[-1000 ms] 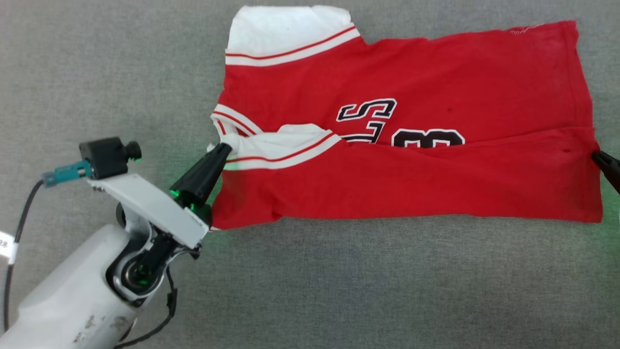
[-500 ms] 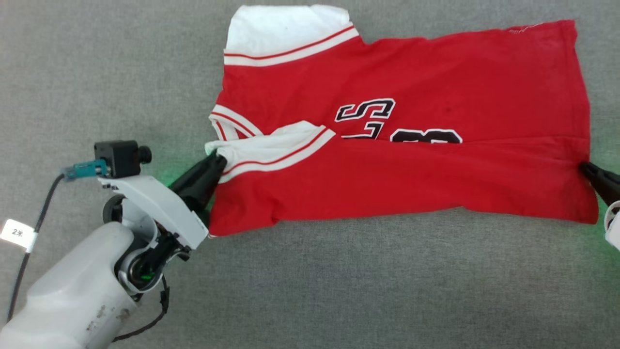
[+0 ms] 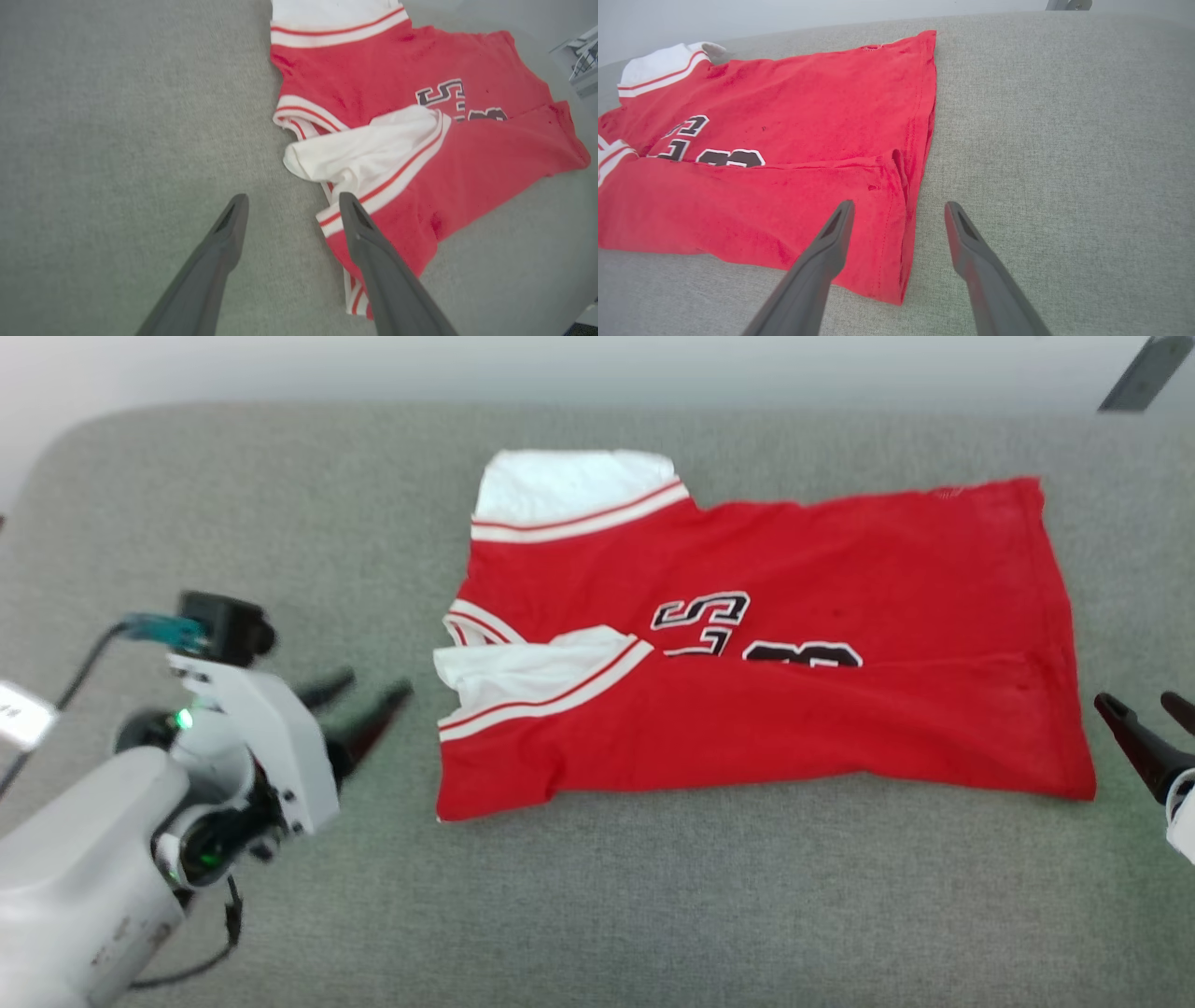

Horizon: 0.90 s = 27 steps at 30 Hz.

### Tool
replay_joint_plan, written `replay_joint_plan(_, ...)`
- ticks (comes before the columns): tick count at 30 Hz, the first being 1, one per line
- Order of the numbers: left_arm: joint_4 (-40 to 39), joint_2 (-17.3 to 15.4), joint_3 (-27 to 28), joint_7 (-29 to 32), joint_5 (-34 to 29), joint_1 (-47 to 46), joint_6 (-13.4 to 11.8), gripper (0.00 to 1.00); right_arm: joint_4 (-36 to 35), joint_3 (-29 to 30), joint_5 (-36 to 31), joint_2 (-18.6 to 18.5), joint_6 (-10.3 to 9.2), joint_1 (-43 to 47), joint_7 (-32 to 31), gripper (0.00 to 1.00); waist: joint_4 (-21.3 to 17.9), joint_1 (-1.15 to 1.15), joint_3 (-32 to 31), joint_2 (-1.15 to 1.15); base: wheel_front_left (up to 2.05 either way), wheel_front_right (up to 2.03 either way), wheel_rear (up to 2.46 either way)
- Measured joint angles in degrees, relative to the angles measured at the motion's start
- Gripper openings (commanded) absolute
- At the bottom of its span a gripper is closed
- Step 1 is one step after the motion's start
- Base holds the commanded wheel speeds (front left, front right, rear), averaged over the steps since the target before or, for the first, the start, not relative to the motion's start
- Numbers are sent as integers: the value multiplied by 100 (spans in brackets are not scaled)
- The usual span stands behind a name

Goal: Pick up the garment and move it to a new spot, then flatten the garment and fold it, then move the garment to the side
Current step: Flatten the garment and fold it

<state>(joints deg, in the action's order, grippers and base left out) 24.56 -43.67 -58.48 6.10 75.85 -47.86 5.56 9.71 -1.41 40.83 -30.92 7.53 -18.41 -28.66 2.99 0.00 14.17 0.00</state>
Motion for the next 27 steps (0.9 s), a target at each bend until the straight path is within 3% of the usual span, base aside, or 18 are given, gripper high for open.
replay_joint_plan(6,-834,-234,-271,1800,804,22,-549,100,-129,36,-16,77,0,81,-60,100,61,0,-315,0,0,0,0)
replay_joint_plan(11,-994,-248,-304,2162,1076,75,-868,100,-322,-22,-74,89,0,-10,-130,100,5,0,-240,0,0,0,0)
replay_joint_plan(15,-630,-58,-252,2172,1236,92,-893,100,-449,-59,-85,59,0,-151,-192,100,-117,0,-78,0,0,0,0)
replay_joint_plan(23,-79,202,-171,2417,1552,86,-583,100,-544,7,-137,18,0,-279,-257,100,-427,0,258,0,0,0,0)
replay_joint_plan(24,-14,234,-156,2443,1577,79,-553,84,-547,22,-138,14,-1,-293,-257,100,-451,0,292,0,0,0,0)
replay_joint_plan(25,34,249,-153,2452,1593,66,-519,50,-546,32,-145,12,0,-304,-257,100,-470,0,323,0,0,0,0)
replay_joint_plan(26,78,256,-153,2463,1592,49,-493,33,-546,27,-155,10,0,-311,-266,100,-489,0,350,0,0,0,0)
replay_joint_plan(27,129,263,-153,2464,1592,29,-449,9,-549,7,-156,1,0,-320,-283,100,-504,0,371,0,0,0,0)
